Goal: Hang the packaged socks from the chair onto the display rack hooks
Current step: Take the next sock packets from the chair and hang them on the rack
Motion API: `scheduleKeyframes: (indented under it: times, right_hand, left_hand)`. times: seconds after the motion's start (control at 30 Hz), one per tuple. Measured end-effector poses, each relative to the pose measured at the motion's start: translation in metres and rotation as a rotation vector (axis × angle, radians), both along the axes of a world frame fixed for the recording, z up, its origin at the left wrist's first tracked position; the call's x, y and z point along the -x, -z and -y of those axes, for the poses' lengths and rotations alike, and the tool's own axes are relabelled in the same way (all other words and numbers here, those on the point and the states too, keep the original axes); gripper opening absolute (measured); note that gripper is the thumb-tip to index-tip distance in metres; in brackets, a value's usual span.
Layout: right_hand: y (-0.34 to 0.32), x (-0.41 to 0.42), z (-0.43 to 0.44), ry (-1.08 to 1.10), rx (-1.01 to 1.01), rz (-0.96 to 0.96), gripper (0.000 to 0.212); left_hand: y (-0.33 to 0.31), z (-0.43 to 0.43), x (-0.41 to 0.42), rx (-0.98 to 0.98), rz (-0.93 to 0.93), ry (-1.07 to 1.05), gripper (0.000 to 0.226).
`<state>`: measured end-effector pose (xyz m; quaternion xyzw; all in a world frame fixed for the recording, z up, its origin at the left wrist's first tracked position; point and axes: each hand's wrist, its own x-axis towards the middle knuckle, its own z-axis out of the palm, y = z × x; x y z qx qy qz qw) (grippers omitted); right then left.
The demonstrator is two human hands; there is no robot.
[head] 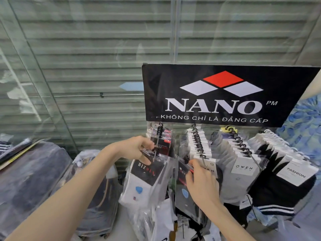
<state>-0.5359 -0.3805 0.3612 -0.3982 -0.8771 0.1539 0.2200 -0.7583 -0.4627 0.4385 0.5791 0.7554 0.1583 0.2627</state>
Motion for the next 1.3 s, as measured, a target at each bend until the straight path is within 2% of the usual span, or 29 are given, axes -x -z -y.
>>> scheduleKeyframes:
  times: [0.17,0.47,0.67,0.83,0.93,1.17,1.3]
  right_hand:
    - [-0.007,0.004,0.003,-0.069,0.044,-0.012,0.02]
    - [-0.029,0.036,0.0,-0.219,0.213,-0.218,0.015]
    - [-0.033,0.062,-0.018,-0.236,0.522,-0.264,0.026]
    - [-0.036,0.07,-0.022,-0.318,0.46,-0.278,0.032]
    - [-0.038,0.072,-0.024,-0.341,0.444,-0.25,0.031]
    - [-0.045,0.08,-0.031,-0.293,0.452,-0.045,0.033]
    - [-0.049,0.078,-0.027,-0.238,0.62,-0.184,0.03]
  left_hand:
    - [-0.001,0.003,-0.002,0.09,0.134,0.044,0.028]
    - [0.004,0.012,-0.003,0.108,0.242,0.002,0.036]
    - [0.016,0.021,-0.005,-0.039,0.329,-0.09,0.034]
    - [0.024,0.024,-0.007,-0.105,0.341,-0.124,0.044]
    - [0.027,0.025,-0.007,-0.125,0.345,-0.137,0.041]
    - [0.035,0.029,-0.008,-0.21,0.314,-0.187,0.039]
    - [0.043,0.033,-0.014,-0.295,0.272,-0.244,0.036]
